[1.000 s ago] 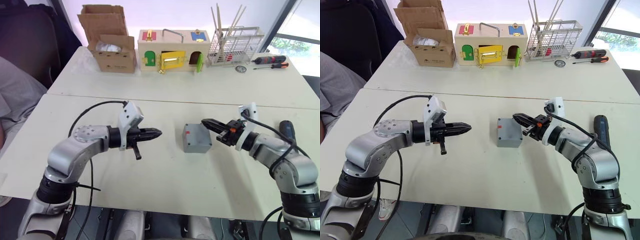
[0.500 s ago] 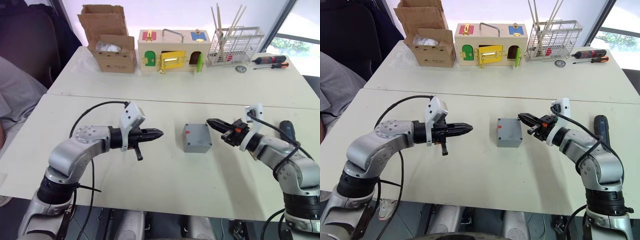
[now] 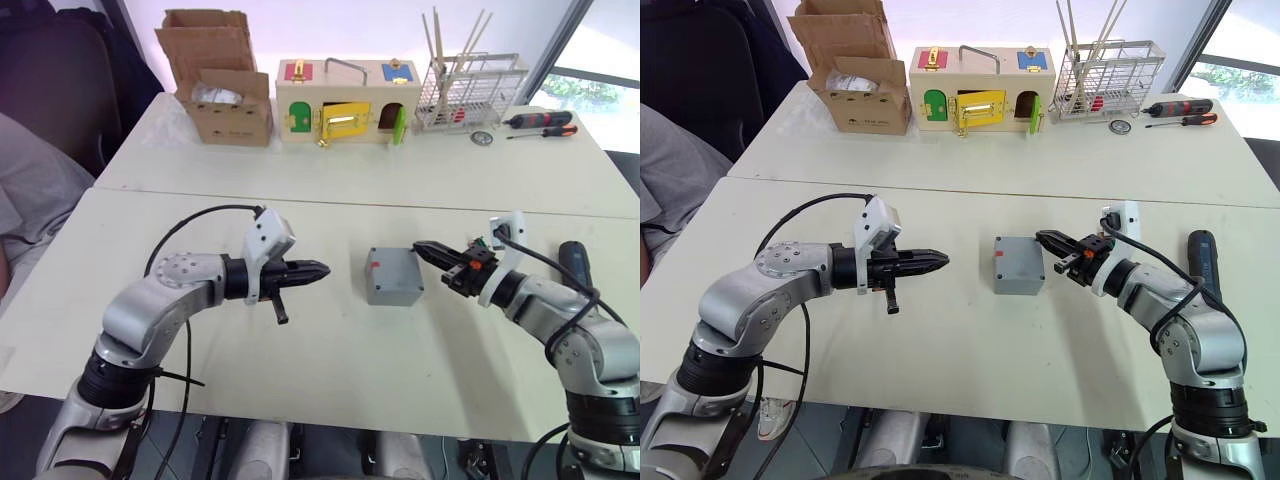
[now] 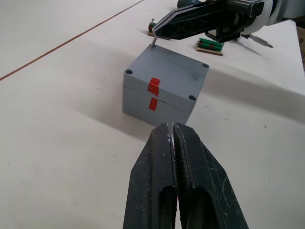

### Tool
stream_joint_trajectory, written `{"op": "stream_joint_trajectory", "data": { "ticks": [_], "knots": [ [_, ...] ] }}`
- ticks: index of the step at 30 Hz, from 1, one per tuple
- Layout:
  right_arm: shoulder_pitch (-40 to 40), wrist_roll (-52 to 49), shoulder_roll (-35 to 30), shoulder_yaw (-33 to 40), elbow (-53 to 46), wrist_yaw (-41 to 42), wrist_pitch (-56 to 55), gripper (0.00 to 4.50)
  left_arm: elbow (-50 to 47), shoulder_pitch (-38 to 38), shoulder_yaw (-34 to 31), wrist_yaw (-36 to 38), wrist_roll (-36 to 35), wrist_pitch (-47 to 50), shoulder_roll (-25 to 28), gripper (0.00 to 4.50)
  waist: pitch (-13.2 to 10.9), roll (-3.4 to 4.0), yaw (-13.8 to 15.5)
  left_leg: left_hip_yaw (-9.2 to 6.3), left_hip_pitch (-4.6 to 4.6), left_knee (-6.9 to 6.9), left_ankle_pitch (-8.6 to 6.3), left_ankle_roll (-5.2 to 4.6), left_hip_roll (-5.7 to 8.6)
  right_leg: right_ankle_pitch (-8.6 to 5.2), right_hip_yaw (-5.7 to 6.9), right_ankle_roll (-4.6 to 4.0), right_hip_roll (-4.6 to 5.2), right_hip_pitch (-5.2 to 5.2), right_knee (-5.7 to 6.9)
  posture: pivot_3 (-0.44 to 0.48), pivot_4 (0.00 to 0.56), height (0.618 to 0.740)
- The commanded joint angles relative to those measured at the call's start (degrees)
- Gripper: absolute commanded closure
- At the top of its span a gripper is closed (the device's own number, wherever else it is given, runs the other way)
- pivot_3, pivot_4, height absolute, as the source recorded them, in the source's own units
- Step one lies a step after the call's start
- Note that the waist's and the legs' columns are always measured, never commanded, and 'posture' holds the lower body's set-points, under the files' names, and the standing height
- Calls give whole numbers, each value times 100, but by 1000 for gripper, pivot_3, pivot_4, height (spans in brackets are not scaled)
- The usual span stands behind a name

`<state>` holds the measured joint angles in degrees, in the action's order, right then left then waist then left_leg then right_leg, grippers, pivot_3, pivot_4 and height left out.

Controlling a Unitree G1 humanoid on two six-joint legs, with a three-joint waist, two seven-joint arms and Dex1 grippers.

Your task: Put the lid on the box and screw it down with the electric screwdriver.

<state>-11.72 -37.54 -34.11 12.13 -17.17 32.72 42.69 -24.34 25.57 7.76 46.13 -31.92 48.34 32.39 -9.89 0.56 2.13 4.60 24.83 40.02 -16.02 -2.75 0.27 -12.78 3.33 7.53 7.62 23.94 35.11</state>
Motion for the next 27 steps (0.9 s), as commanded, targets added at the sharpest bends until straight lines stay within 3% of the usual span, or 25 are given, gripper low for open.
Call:
{"op": "stream_joint_trajectory", "data": {
  "ticks": [1, 27],
  "knots": [
    [-1, -53, 3, 193, -85, -13, -72, 4456, -61, 66, -22, 16, -8, -108, 14, 4401, 0, 0, 0, 0, 0, 0, 0, 0, 0, 0, 0, 0, 0, 0, 0, 0, 150, 729],
    [-220, 235, -14, -182, 153, 142, -124, 4456, 0, 115, 92, 21, 62, -208, -46, 4401, 0, 0, -4, 0, 0, 0, 0, 0, 0, 0, 0, 0, 0, 1, 0, 0, 150, 729]
  ]
}}
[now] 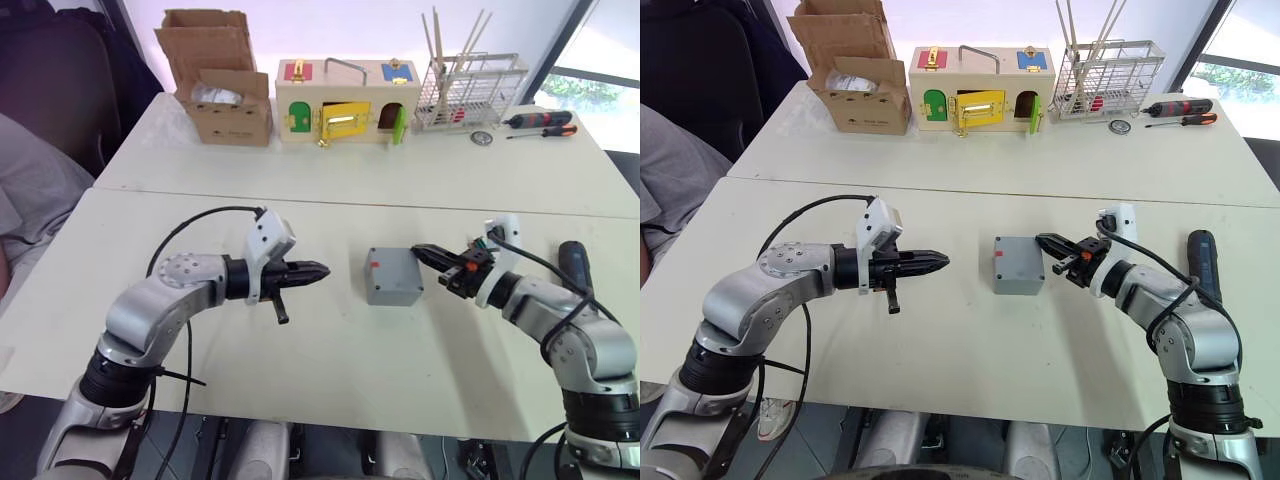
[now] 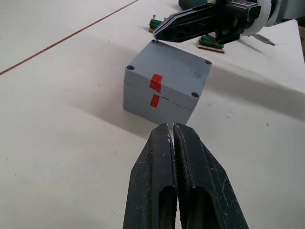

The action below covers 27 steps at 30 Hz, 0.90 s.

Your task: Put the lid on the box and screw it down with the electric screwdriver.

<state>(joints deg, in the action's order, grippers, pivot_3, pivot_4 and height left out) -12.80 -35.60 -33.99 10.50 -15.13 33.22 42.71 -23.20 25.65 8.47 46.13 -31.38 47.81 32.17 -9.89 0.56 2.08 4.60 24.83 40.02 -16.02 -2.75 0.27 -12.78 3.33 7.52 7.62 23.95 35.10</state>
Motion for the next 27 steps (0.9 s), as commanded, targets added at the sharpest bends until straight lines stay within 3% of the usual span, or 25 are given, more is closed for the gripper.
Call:
{"op": "stream_joint_trajectory", "data": {
  "ticks": [1, 2, 5, 8, 10, 12, 15, 20, 23, 27],
  "knots": [
    [-122, 60, -49, -28, -48, 123, -128, 3934, -117, 109, 27, 22, 15, -163, -35, 4401, 0, 0, 2, 0, 0, 0, 0, 0, 0, 0, 0, 0, 0, 0, 0, 0, 150, 729],
    [-128, 61, -73, -28, -60, 158, -112, 3669, -118, 112, 31, 23, 21, -169, -43, 4401, 0, 0, 3, 0, 0, 0, 0, 0, 0, 0, 0, 0, 0, 0, 0, 0, 150, 729],
    [-117, 40, -166, 16, -126, 238, -51, 1998, -125, 126, 50, 21, 28, -187, -74, 4401, 0, 0, 9, 0, 0, 0, 0, 0, 0, 0, 0, 0, 1, 0, 0, 0, 150, 729],
    [-121, 38, -269, 116, -201, 220, -10, 617, -116, 149, 65, 41, 31, -229, -98, 4401, 0, 0, 7, 0, 0, 0, 0, 0, 0, 0, 0, 0, 1, 0, 0, 0, 150, 729],
    [-111, 34, -399, 220, -276, 219, 24, 22, -101, 176, 94, 70, 40, -272, -116, 4401, 0, 0, 10, 0, 0, 0, 0, 0, 0, 0, 0, 0, 1, 0, 0, 0, 150, 729],
    [-130, -65, -608, 459, -328, 218, 147, 22, -96, 223, 150, 104, 35, -312, -144, 4401, 0, 0, 12, 0, 0, 0, 0, 0, 0, 0, 0, 0, 1, 0, -1, 0, 150, 729],
    [-319, -180, -1818, 1315, -20, 519, 737, 22, -234, 408, 364, 280, -51, -386, -292, 4401, -4, 8, 47, 1, 3, 1, -1, -2, 5, 0, 0, 0, 6, -1, -3, 0, 150, 729],
    [-84, 58, -3549, 1603, 835, 1348, 1249, 22, -601, 476, 831, 487, 8, -478, -417, 4401, -2, 2, -1, 2, 4, 1, -20, -34, 1, 0, 0, -1, 5, -4, -12, 0, 150, 729],
    [93, 226, -4431, 1431, 1409, 1959, 1513, 22, -765, 469, 1141, 596, 176, -604, -361, 4401, -1, 12, -20, 4, 2, -2, -21, -35, -4, -1, -1, -2, 2, 3, -6, 0, 150, 729],
    [-265, 635, -5353, 228, 2831, 2564, 1883, 22, -792, 471, 1609, 724, 511, -861, -311, 4401, 0, 15, -28, 12, 2, 0, -21, -36, -2, -12, -8, -23, 7, 9, -3, 0, 150, 729]
  ]
}}
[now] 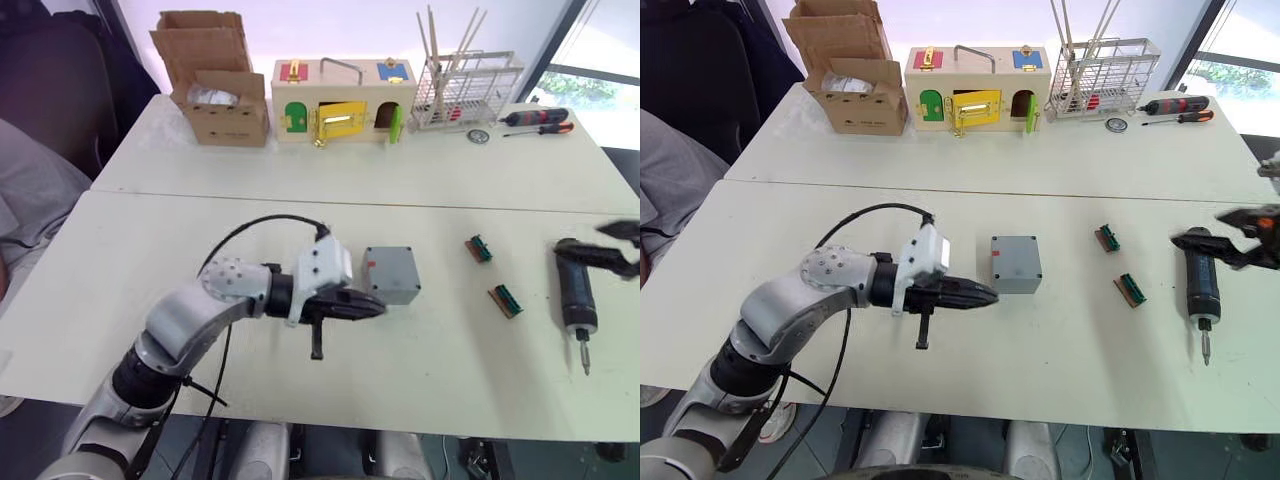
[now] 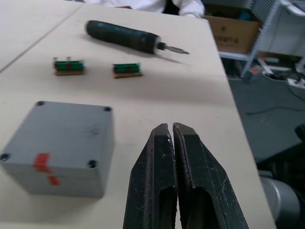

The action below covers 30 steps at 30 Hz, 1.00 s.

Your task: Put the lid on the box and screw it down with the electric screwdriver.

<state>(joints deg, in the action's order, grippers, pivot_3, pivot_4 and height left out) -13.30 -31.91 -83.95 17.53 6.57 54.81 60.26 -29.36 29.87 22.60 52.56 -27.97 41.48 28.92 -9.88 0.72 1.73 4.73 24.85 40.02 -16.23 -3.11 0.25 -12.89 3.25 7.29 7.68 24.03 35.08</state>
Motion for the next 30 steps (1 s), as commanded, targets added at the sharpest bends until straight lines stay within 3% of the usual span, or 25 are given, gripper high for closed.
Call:
{"op": "stream_joint_trajectory", "data": {
  "ticks": [1, 4, 11, 18, 27, 30],
  "knots": [
    [-257, 327, -438, -720, 849, 624, 120, 22, -193, 48, 258, 65, 208, -246, -12, 4401, -1, -1, 12, -1, 0, 0, 0, 0, 0, -1, 0, -2, 1, 0, -3, 0, 150, 729],
    [-684, 625, -422, -1562, 1362, 1076, 307, 22, -258, 8, 402, 4, 331, -290, -74, 4401, -1, -2, -11, 0, 1, -1, -3, -3, 1, -2, -1, -4, 2, 1, -10, 0, 150, 729],
    [-2509, 1590, 293, -3095, 2775, 1693, 710, 22, -384, -98, 529, -243, 435, -216, -240, 4401, -2, 7, -113, 5, 10, 0, 5, 12, 2, -2, -5, -4, 5, 15, -8, 0, 150, 729],
    [-3954, 2649, 1083, -3885, 4472, 1949, 298, 22, -548, -278, 523, -518, 391, -40, -304, 4401, 0, 13, -97, 9, 18, 0, 15, 29, 4, 0, -4, 0, 4, 24, -7, 0, 150, 729],
    [-4723, 3999, 2023, -4635, 5986, 2273, -626, 22, -610, -352, 690, -830, 558, 106, -376, 4401, 0, 13, -99, 9, 21, 1, 17, 33, 6, 11, -4, 20, 2, 24, -5, 0, 150, 729],
    [-4852, 4279, 2255, -4694, 6298, 2391, -767, 1141, -670, -404, 702, -930, 571, 170, -374, 4401, 0, 13, -103, 8, 21, 2, 18, 34, 7, 11, -4, 20, 2, 22, -3, 0, 150, 729]
  ]
}}
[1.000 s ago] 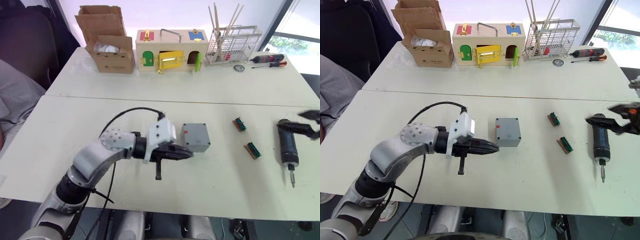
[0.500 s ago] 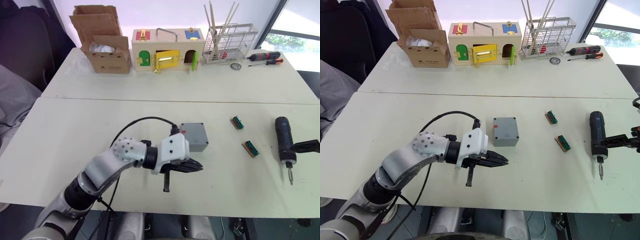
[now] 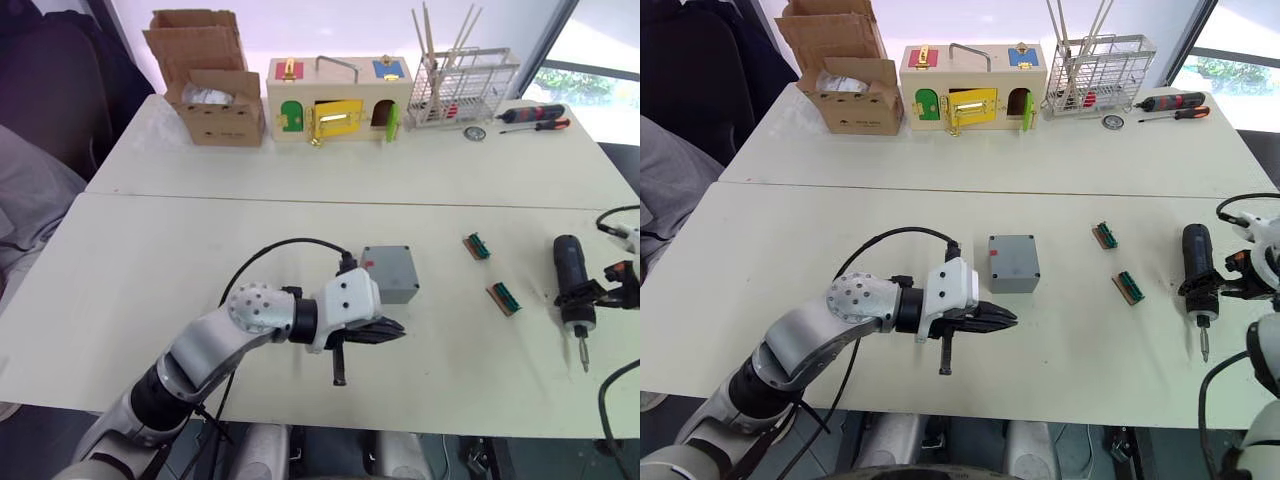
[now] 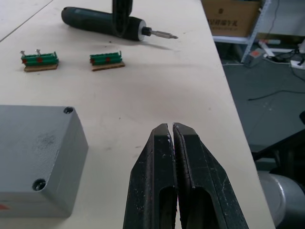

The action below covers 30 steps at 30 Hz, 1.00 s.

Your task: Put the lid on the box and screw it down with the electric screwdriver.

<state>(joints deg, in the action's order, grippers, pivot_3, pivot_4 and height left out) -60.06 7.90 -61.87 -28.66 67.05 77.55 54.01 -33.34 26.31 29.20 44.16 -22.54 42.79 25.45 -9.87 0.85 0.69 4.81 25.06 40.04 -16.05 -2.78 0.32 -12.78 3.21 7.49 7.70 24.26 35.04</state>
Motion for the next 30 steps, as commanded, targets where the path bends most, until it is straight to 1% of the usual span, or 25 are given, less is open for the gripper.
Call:
{"op": "stream_joint_trajectory", "data": {
  "ticks": [1, 5, 12, 13, 17, 19, 21, 24, 26, 27, 28, 29, 30],
  "knots": [
    [-187, 420, 94, -147, 303, 255, -256, 1374, -295, -69, 39, -121, 28, 67, -26, 4401, 0, 0, 0, -1, 0, 0, 0, 1, 0, 0, 0, 0, 0, 0, 0, 0, 150, 729],
    [-223, 807, 279, -206, 560, 270, -486, 2657, -346, -158, 33, -242, 50, 111, -30, 4401, 1, -1, -1, -5, -1, 0, 2, 4, -2, 0, 2, 0, -5, -1, 1, 0, 150, 729],
    [-176, 1103, 400, -117, 718, 396, -660, 2681, -210, -114, 20, -300, 104, 72, -62, 4401, 2, -4, 6, -10, -1, 3, 4, 7, 1, 0, 3, 0, -4, -11, -1, 0, 150, 729],
    [-190, 1125, 355, -74, 671, 351, -819, 2681, -149, -84, -20, -255, 99, 44, -37, 4401, 2, -4, 6, -11, -2, 3, 4, 7, 1, 0, 4, 0, -4, -12, -1, 0, 150, 729],
    [-699, 889, 231, 497, 600, -32, -999, 2681, 140, 34, -245, -68, 6, -81, 6, 4401, 1, -2, -26, -9, -4, 3, 5, 8, 1, 0, 4, 0, -4, -13, -1, 0, 150, 729],
    [-983, 811, 149, 722, 485, -70, -1178, 2681, 352, 14, -449, -16, -198, -135, -163, 4401, -1, 27, -48, -1, -4, 3, 5, 8, 2, 0, -1, 1, -1, -7, 1, 0, 150, 729],
    [-1381, 567, 93, 1110, 355, -109, -1068, 2681, 530, -37, -615, 90, -301, -211, -220, 4401, -3, 51, -66, 3, -4, -1, 5, 8, 2, 0, -5, 2, 0, 0, 3, 0, 150, 729],
    [-1591, 99, -52, 1833, -165, -420, -980, 2681, 648, -32, -960, 136, -521, -152, -285, 4401, -3, 55, -95, 5, -3, -17, 7, 12, -3, -1, -4, 3, -4, 14, 4, 0, 150, 729],
    [-1277, -657, -81, 2788, -1135, -502, -470, 2681, 682, 24, -1250, 73, -729, -32, -346, 4401, -4, 53, -64, 0, -2, -23, 10, 18, -5, -2, 0, 4, -5, 15, 5, 0, 150, 729],
    [-854, -1067, 18, 3425, -1904, -669, -351, 2681, 725, 56, -1380, 75, -800, 8, -330, 4401, -4, 53, -48, -3, -1, -23, 11, 19, -6, -2, 1, 4, -6, 15, 5, 0, 150, 729],
    [-506, -1345, 121, 3866, -2514, -848, -259, 2681, 777, 78, -1475, 102, -846, 19, -300, 4401, -3, 45, -21, -1, 0, -20, 11, 19, -6, -2, 0, 4, -5, 15, 7, 0, 150, 729],
    [160, -1880, 650, 4976, -3809, -1144, 65, 2681, 818, 131, -1546, 95, -877, 73, -265, 4401, -1, 38, 0, -9, -1, -17, 11, 19, -8, -2, 7, 4, -6, 7, 6, 0, 150, 729],
    [646, -2283, 1058, 5772, -4776, -1395, 341, 2681, 841, 169, -1590, 88, -899, 118, -245, 4401, 1, 31, 4, -7, -1, -14, 11, 19, -8, -1, 7, 4, -6, 5, 8, 0, 150, 729]
  ]
}}
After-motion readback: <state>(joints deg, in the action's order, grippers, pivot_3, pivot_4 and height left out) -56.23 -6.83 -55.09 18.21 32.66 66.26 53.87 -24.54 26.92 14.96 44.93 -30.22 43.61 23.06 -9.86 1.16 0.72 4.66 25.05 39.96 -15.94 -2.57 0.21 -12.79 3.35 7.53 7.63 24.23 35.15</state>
